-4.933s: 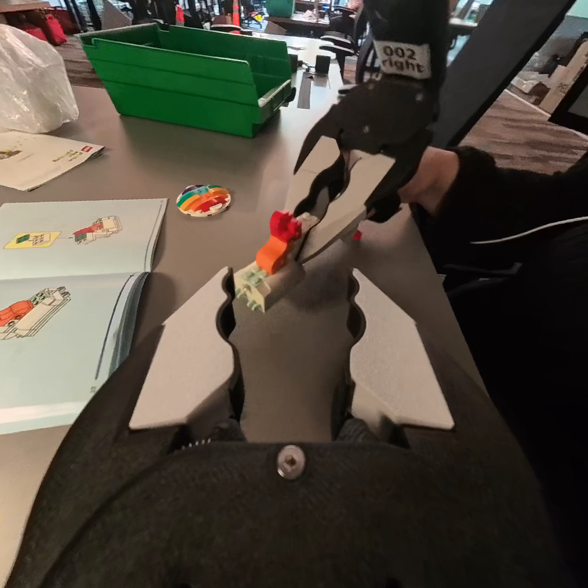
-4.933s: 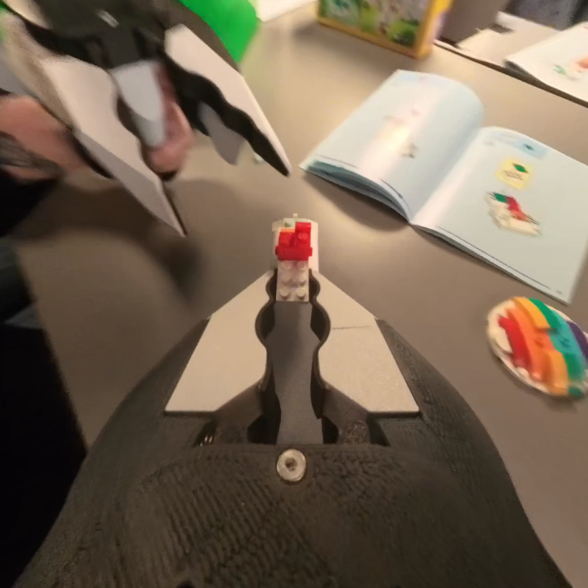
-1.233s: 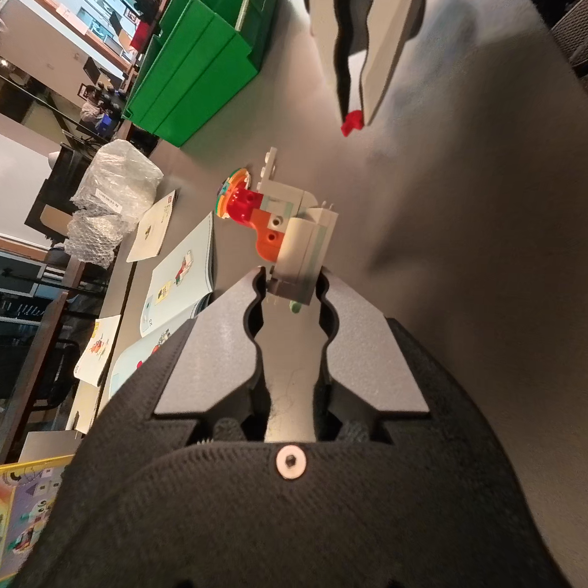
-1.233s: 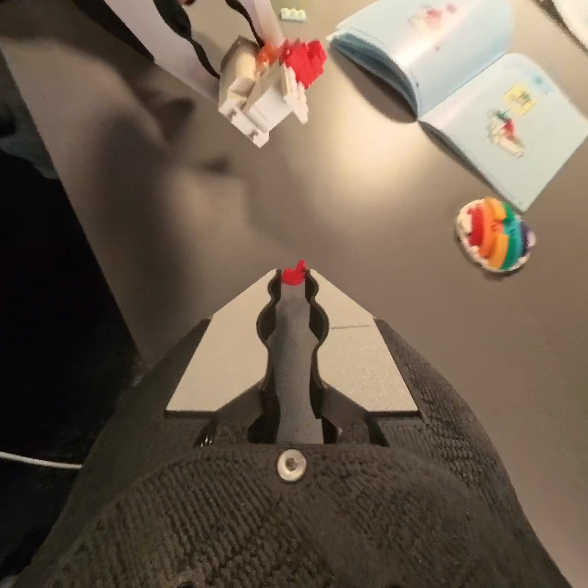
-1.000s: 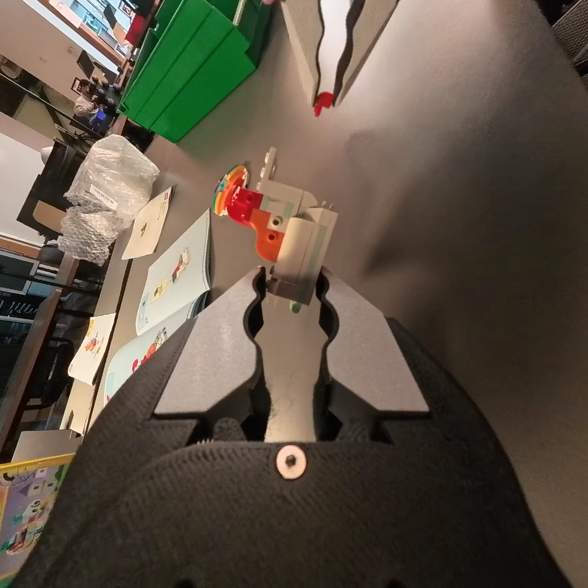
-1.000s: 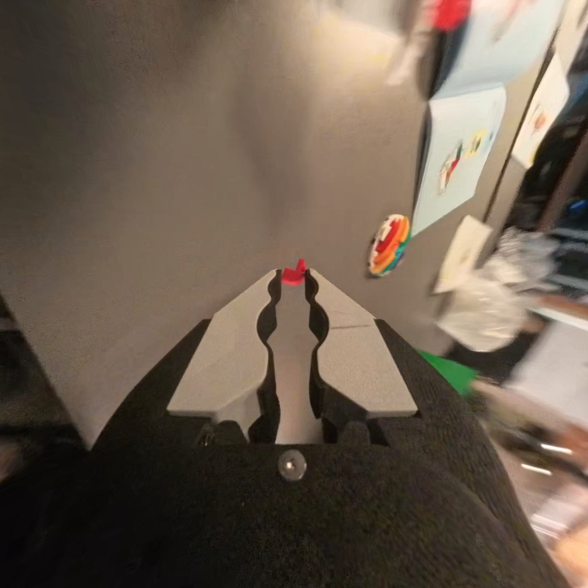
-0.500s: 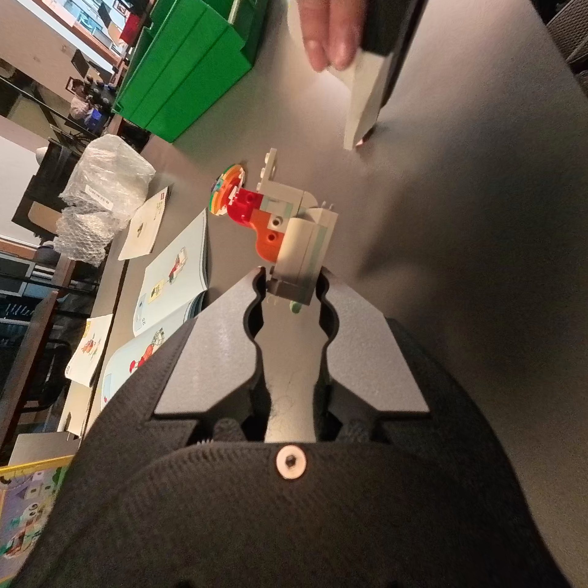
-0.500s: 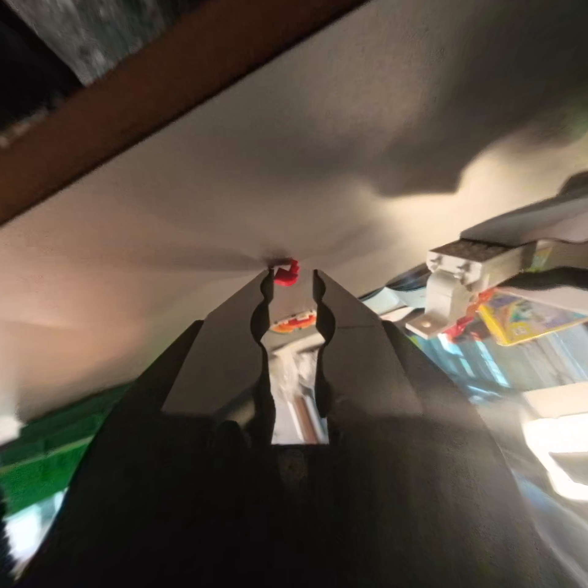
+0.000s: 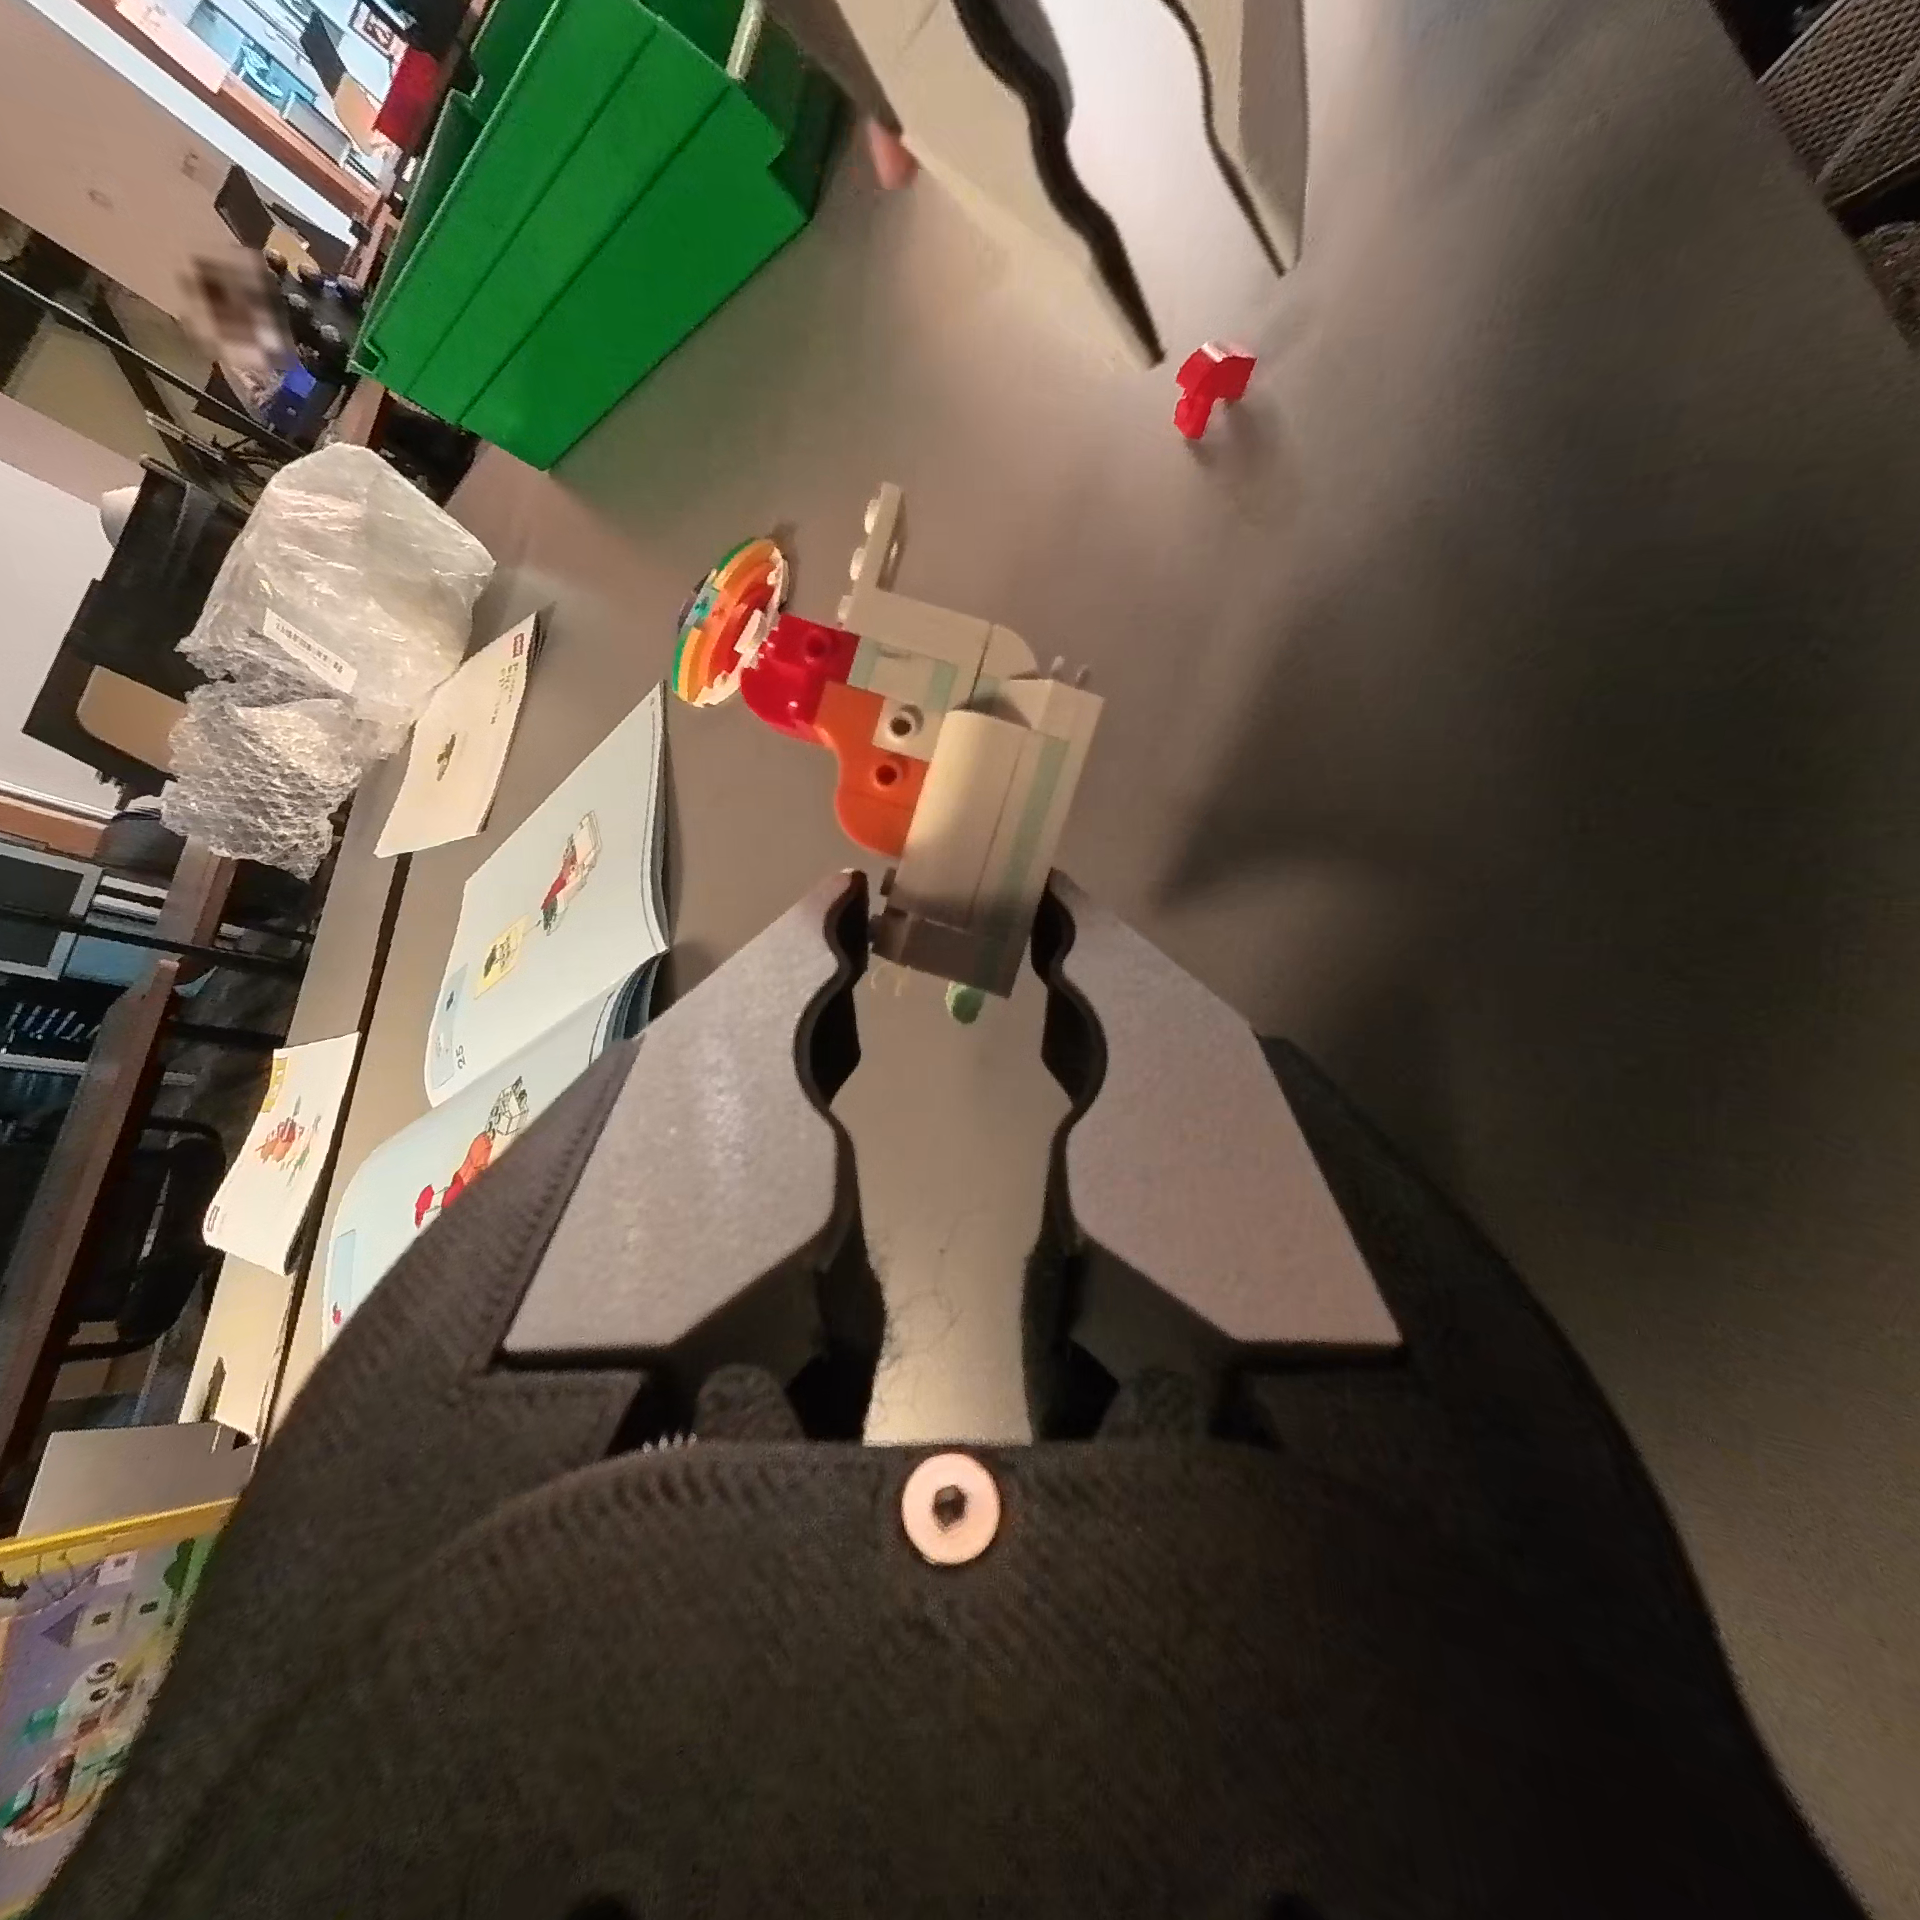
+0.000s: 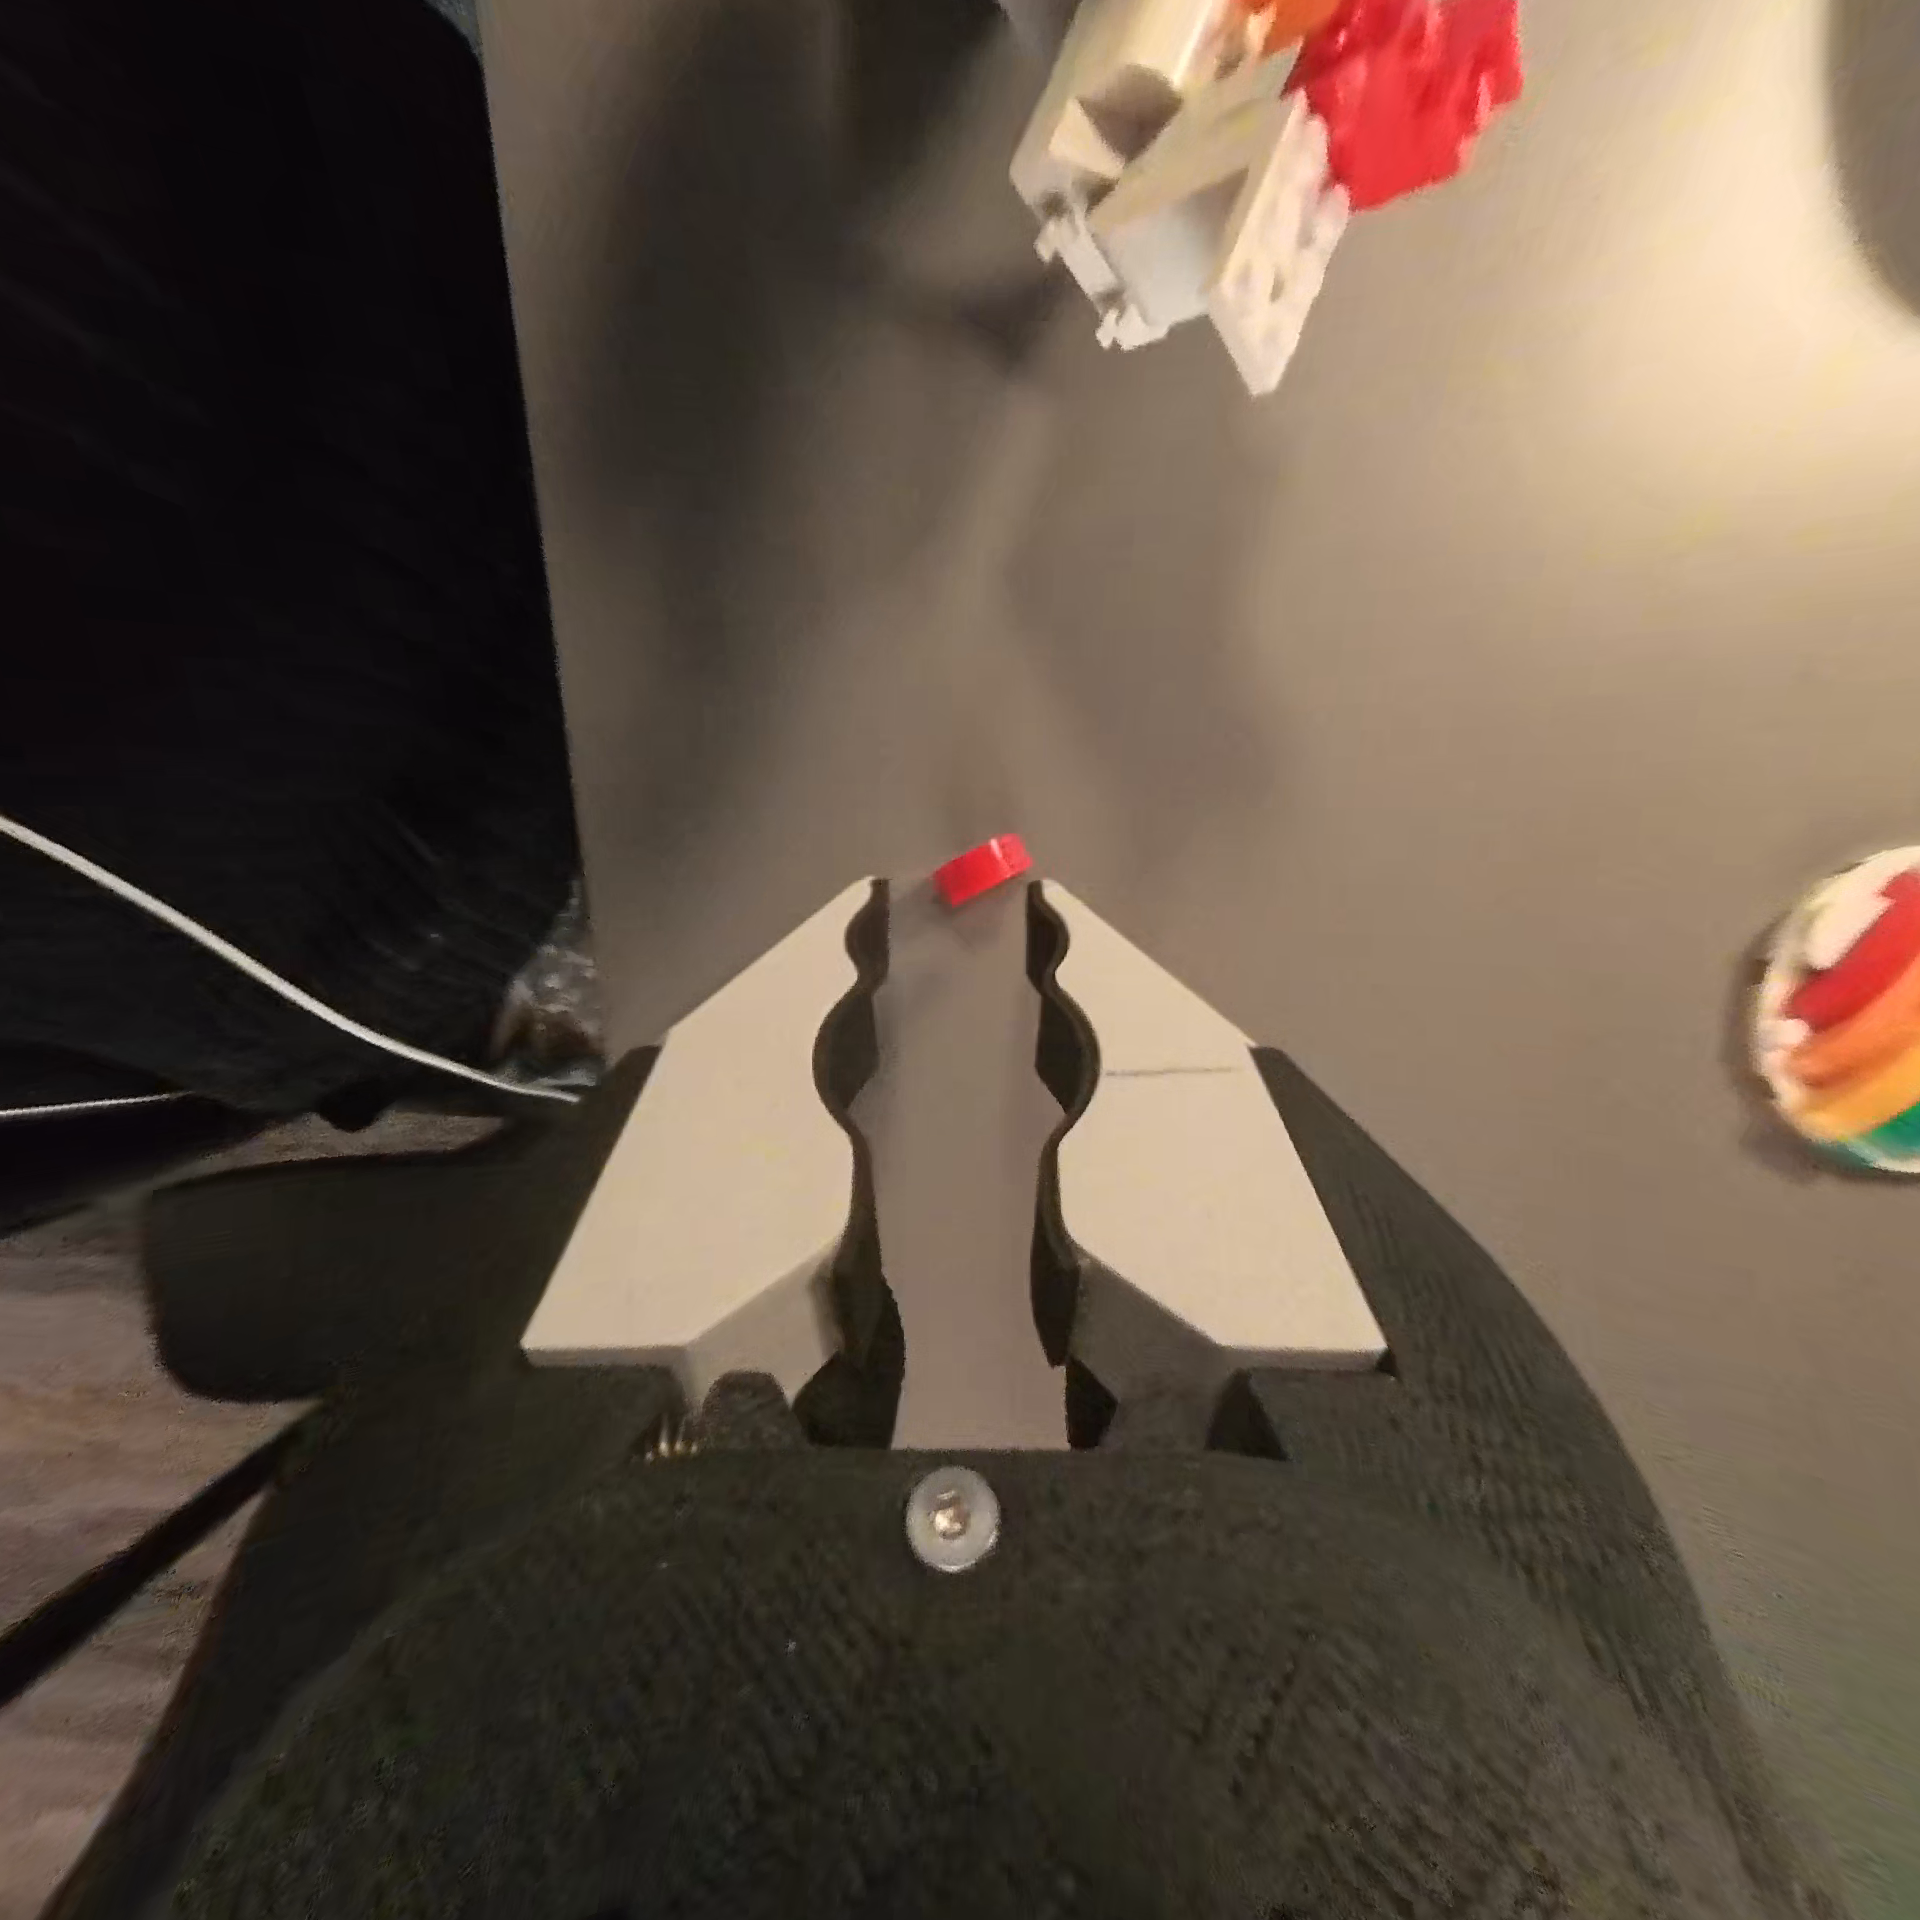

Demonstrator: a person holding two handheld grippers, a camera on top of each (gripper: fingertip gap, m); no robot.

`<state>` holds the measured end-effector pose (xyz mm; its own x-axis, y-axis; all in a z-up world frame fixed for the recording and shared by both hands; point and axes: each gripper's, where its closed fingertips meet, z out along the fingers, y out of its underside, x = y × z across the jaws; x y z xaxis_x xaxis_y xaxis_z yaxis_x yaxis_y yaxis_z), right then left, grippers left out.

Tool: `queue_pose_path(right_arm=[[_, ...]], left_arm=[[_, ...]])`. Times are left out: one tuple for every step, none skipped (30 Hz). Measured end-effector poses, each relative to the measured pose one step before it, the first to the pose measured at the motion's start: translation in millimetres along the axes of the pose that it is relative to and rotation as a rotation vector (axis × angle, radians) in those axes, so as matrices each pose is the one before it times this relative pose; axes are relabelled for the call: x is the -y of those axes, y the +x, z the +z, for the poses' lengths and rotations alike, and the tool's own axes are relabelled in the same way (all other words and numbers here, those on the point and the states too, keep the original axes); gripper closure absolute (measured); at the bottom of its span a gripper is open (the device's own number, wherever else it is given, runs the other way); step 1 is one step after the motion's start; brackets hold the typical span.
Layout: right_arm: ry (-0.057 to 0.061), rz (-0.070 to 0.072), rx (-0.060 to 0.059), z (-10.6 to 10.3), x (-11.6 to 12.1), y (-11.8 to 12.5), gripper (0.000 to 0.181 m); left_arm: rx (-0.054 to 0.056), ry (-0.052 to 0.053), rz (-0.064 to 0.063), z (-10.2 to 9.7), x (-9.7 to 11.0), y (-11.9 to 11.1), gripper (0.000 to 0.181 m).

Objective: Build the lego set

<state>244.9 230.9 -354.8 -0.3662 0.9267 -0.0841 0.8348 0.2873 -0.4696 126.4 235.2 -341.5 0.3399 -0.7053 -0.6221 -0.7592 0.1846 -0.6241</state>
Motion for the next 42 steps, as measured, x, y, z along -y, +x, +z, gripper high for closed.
queue_pose_path(right_arm=[[-0.0047, 0.0228, 0.0176, 0.64, -2.35, -1.75, 0.158], [-0.0070, 0.0137, 0.0124, 1.02, -2.34, -1.70, 0.160], [-0.0059, 0.0084, 0.0119, 1.41, -1.83, -2.11, 0.162], [0.0010, 0.0079, 0.0025, 1.77, -0.11, -1.01, 0.162], [0.0118, 0.0070, -0.0015, 2.01, 2.10, -0.67, 0.161], [0.0252, 0.0082, 0.0117, 2.10, 4.93, -2.92, 0.160], [0.0380, 0.0095, 0.0238, 1.93, 7.50, -5.08, 0.158], [0.0396, 0.0056, 0.0295, 1.18, 8.22, -6.00, 0.156], [0.0266, -0.0028, 0.0219, 0.03, 6.27, -4.30, 0.156], [0.0126, -0.0151, -0.0039, -1.73, 3.53, 0.48, 0.158], [0.0026, -0.0295, -0.0294, -2.91, 1.08, 4.92, 0.160], [-0.0096, -0.0393, -0.0387, -2.78, -1.53, 6.67, 0.162], [-0.0156, -0.0410, -0.0301, -1.47, -2.62, 5.23, 0.163], [-0.0113, -0.0375, -0.0201, 0.19, -1.45, 3.61, 0.163], [-0.0072, -0.0333, -0.0115, 1.35, 0.09, 2.24, 0.161], [-0.0082, -0.0238, -0.0027, 2.21, 0.66, 1.33, 0.159], [-0.0115, -0.0092, 0.0045, 2.76, 0.68, 0.98, 0.159], [-0.0092, -0.0024, 0.0123, 2.78, 0.87, 0.03, 0.159], [-0.0018, -0.0043, 0.0107, 2.62, 1.46, 0.14, 0.159], [0.0002, -0.0027, 0.0061, 2.20, 1.07, 0.81, 0.161], [-0.0023, 0.0034, 0.0081, 1.92, 0.23, 0.55, 0.162], [-0.0008, 0.0058, 0.0091, 1.79, -0.10, 0.06, 0.162], [0.0031, 0.0044, 0.0073, 1.70, 0.06, -0.09, 0.162], [0.0032, 0.0048, 0.0069, 1.66, -0.02, -0.46, 0.164], [0.0013, 0.0057, 0.0045, 1.43, -0.28, -0.54, 0.165], [0.0019, 0.0036, 0.0015, 0.52, 0.13, -0.39, 0.167], [0.0089, 0.0017, -0.0023, -1.38, 1.68, 0.37, 0.169], [0.0210, 0.0042, -0.0151, -4.08, 4.00, 2.97, 0.170], [0.0339, 0.0113, -0.0260, -6.78, 6.54, 5.74, 0.172], [0.0427, 0.0251, -0.0266, -8.12, 8.80, 7.07, 0.174], [0.0444, 0.0374, -0.0231, -7.97, 10.83, 7.17, 0.175], [0.0396, 0.0372, -0.0198, -6.59, 11.60, 6.48, 0.175], [0.0290, 0.0281, -0.0135, -4.62, 10.69, 4.75, 0.175], [0.0149, 0.0211, 0.0005, -2.25, 8.72, 1.79, 0.175], [-0.0005, 0.0198, 0.0115, 0.06, 6.20, -0.37, 0.175], [-0.0155, 0.0187, 0.0164, 1.79, 3.41, -1.36, 0.175], [-0.0186, 0.0116, 0.0219, 2.64, 1.99, -2.51, 0.175], [-0.0157, 0.0062, 0.0179, 3.16, 1.62, -2.05, 0.175], [-0.0205, 0.0050, 0.0050, 3.15, 0.26, -0.07, 0.175], [-0.0243, -0.0011, -0.0004, 2.94, -0.84, 0.87, 0.175], [-0.0220, -0.0066, -0.0029, 2.54, -0.99, 1.05, 0.175], [-0.0164, -0.0048, -0.0052, 1.93, -0.65, 1.38, 0.175]], left_arm=[[-0.0016, -0.0003, -0.0009, 0.16, -0.15, 0.21, 0.151], [-0.0018, -0.0004, -0.0008, 0.16, -0.15, 0.23, 0.151], [-0.0024, 0.0002, -0.0004, 0.29, 0.04, 0.48, 0.151], [-0.0026, 0.0001, 0.0004, 0.26, -0.03, 0.59, 0.151], [-0.0016, 0.0001, 0.0015, 0.20, 0.13, 0.42, 0.151], [-0.0009, 0.0000, 0.0016, 0.18, 0.08, 0.44, 0.151], [-0.0015, -0.0005, 0.0006, 0.17, -0.04, 0.36, 0.151], [-0.0007, 0.0004, 0.0005, 0.11, 0.03, 0.30, 0.151], [0.0001, 0.0000, 0.0004, -0.01, -0.14, -0.01, 0.151], [-0.0007, 0.0000, 0.0001, 0.06, -0.16, 0.04, 0.151], [-0.0017, 0.0006, -0.0005, 0.04, -0.15, 0.20, 0.151], [-0.0019, 0.0019, 0.0001, -0.02, 0.18, 0.13, 0.151], [-0.0038, 0.0034, 0.0022, -0.20, 0.33, 0.57, 0.151], [-0.0057, 0.0048, 0.0041, -0.19, 0.73, 0.99, 0.151], [-0.0026, 0.0025, 0.0035, -0.06, 0.33, 0.60, 0.151], [0.0001, -0.0004, 0.0042, 0.13, 0.08, 0.35, 0.151], [-0.0002, -0.0012, 0.0053, 0.17, -0.16, 0.43, 0.151], [-0.0003, -0.0019, 0.0041, 0.20, -0.36, 0.37, 0.151], [-0.0009, -0.0009, 0.0037, 0.22, -0.16, 0.42, 0.151], [0.0001, -0.0008, 0.0032, 0.04, -0.28, 0.33, 0.151], [0.0012, -0.0006, 0.0029, -0.09, -0.07, 0.01, 0.151], [0.0012, -0.0003, 0.0020, -0.05, 0.01, -0.07, 0.151], [0.0007, 0.0011, 0.0014, -0.13, 0.21, 0.02, 0.151], [-0.0004, 0.0011, 0.0007, -0.12, 0.35, 0.19, 0.151], [-0.0002, 0.0014, 0.0015, -0.16, 0.43, 0.17, 0.151], [0.0001, 0.0007, 0.0023, 0.06, 0.30, 0.33, 0.151], [-0.0002, 0.0001, 0.0031, 0.29, 0.22, 0.42, 0.151], [-0.0005, -0.0010, 0.0035, 0.49, 0.32, 0.62, 0.151], [0.0026, -0.0028, 0.0053, 0.58, 0.11, 0.24, 0.151], [0.0086, -0.0067, 0.0066, 0.86, -0.13, -0.54, 0.151], [0.0059, -0.0076, 0.0110, 0.86, -0.15, -0.13, 0.151], [0.0044, -0.0060, 0.0141, 0.88, -0.03, 0.41, 0.151], [0.0023, -0.0050, 0.0157, 0.56, -0.15, 0.74, 0.151], [0.0023, -0.0056, 0.0164, 0.30, -0.27, 0.93, 0.151], [0.0043, -0.0061, 0.0180, 0.18, -0.39, 0.65, 0.151], [0.0059, -0.0070, 0.0168, 0.03, -0.59, 0.18, 0.151], [0.0048, -0.0061, 0.0140, 0.02, -0.54, 0.21, 0.151], [0.0032, -0.0033, 0.0099, -0.05, -0.06, 0.11, 0.151], [0.0011, -0.0010, 0.0054, -0.09, 0.17, 0.24, 0.151], [-0.0003, 0.0002, 0.0025, -0.10, 0.15, 0.15, 0.151], [-0.0001, 0.0008, 0.0016, -0.20, 0.12, 0.07, 0.151], [0.0004, -0.0002, 0.0011, -0.19, -0.04, -0.16, 0.151]])
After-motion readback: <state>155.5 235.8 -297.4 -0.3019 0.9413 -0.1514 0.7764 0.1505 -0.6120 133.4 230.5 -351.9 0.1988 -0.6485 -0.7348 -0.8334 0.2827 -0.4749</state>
